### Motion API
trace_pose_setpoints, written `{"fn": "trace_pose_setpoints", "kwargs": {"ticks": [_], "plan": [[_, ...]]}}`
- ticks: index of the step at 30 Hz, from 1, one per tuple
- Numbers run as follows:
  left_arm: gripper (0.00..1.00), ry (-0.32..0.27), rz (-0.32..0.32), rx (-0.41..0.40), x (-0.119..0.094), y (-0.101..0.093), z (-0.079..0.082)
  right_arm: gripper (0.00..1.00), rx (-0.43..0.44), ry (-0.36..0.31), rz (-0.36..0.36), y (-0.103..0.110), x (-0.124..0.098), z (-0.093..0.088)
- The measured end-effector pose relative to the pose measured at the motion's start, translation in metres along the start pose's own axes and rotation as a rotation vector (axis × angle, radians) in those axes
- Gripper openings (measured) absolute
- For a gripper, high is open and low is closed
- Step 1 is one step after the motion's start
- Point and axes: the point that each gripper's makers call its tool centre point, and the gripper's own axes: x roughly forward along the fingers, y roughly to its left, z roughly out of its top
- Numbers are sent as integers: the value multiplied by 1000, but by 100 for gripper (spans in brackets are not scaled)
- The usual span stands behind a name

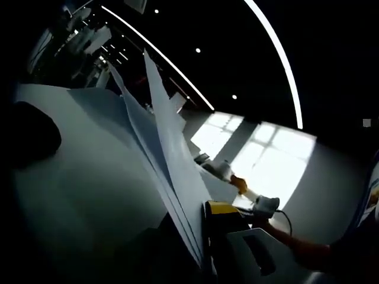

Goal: Organize the stack of printing papers by aligning and flattening the scattered papers on the table

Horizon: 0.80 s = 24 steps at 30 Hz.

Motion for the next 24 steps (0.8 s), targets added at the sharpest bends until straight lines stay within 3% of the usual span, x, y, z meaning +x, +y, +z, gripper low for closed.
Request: {"fn": "trace_pose_setpoints", "kwargs": {"ticks": [10,13,19,24], "plan": [[8,1,5,7,-1,3,1,0,3,10,-10,0,-3,-1],[8,2,7,7,-1,3,1,0,76,27,-7,-2,-6,-3],[8,4,6,6,-1,3,1,0,85,29,-11,-1,-8,-2],[8,5,6,8,-1,2,0,0,130,-23,3,0,-15,8]]}}
